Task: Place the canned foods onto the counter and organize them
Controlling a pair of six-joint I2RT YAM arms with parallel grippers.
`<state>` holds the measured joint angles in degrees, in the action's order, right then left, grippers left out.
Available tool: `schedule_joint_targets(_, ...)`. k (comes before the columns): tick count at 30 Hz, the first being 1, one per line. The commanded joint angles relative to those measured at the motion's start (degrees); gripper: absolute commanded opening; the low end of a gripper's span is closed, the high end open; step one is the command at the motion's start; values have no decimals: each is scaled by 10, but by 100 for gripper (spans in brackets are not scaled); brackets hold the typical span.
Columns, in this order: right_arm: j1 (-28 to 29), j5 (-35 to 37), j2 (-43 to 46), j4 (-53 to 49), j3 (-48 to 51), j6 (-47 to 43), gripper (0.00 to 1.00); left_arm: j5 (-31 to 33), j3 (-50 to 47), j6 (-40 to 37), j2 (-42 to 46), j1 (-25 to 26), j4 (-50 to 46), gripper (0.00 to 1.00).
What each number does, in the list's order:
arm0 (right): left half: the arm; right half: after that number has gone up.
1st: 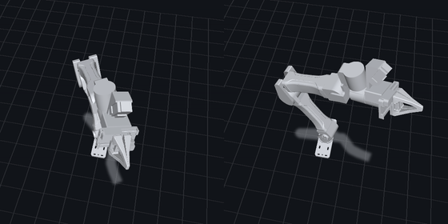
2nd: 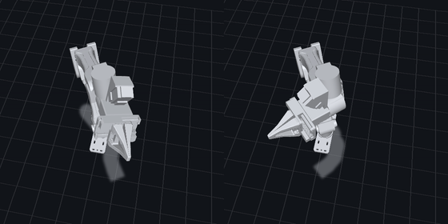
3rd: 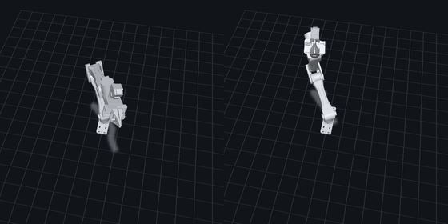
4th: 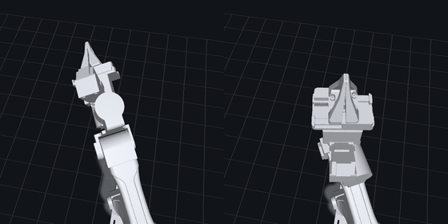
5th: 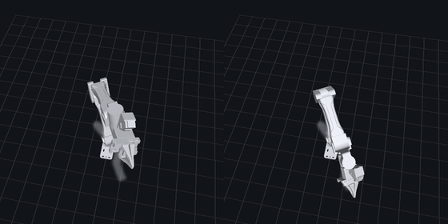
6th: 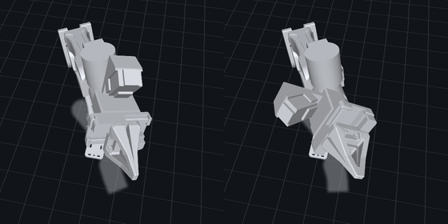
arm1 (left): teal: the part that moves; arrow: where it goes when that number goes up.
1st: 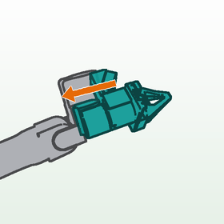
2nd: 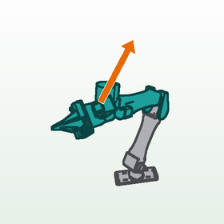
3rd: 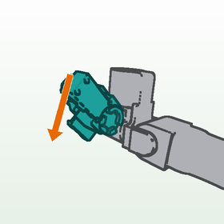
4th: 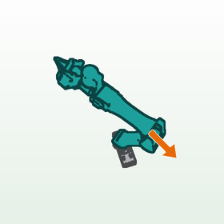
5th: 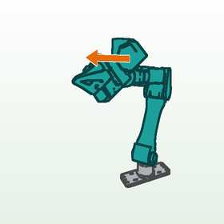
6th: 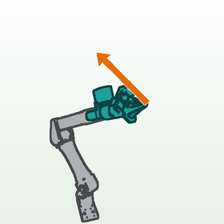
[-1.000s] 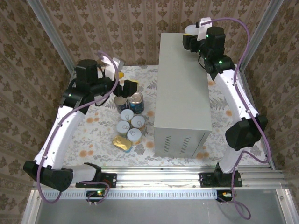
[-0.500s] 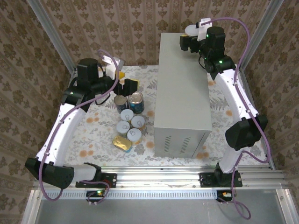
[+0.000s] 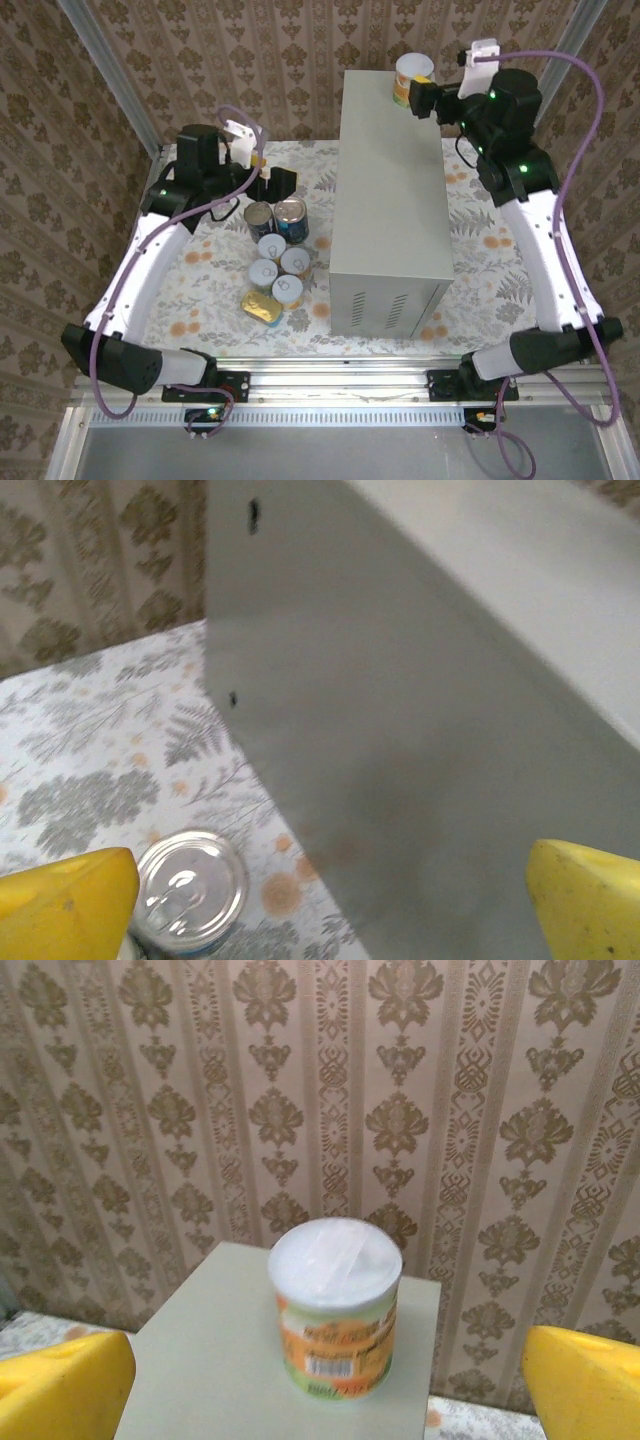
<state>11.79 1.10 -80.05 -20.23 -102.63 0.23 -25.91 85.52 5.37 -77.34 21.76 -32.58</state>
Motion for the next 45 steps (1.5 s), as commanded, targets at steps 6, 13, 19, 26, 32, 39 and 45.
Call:
schedule_joint_targets(6, 76, -59, 109, -127, 64, -30, 100, 146, 57, 29, -62, 20, -110, 100)
schedule_joint_targets(13, 183, -91, 171, -158, 116, -54, 100, 157, 61, 50, -110, 21, -144, 100)
schedule_joint_targets(19, 213, -75, 200, -144, 162, -36, 100, 155, 76, 59, -155, 36, -163, 100)
schedule_joint_targets(26, 218, -63, 221, -140, 197, -30, 100, 186, 101, 83, -208, 63, -184, 100)
schedule_joint_targets(32, 218, -59, 235, -139, 206, -30, 100, 192, 100, 96, -237, 72, -186, 100)
schedule_joint_targets(39, 218, -52, 242, -142, 210, -32, 100, 220, 98, 108, -257, 72, -196, 100)
schedule_joint_targets(45, 218, -48, 245, -145, 212, -35, 100, 208, 90, 117, -268, 73, -193, 100)
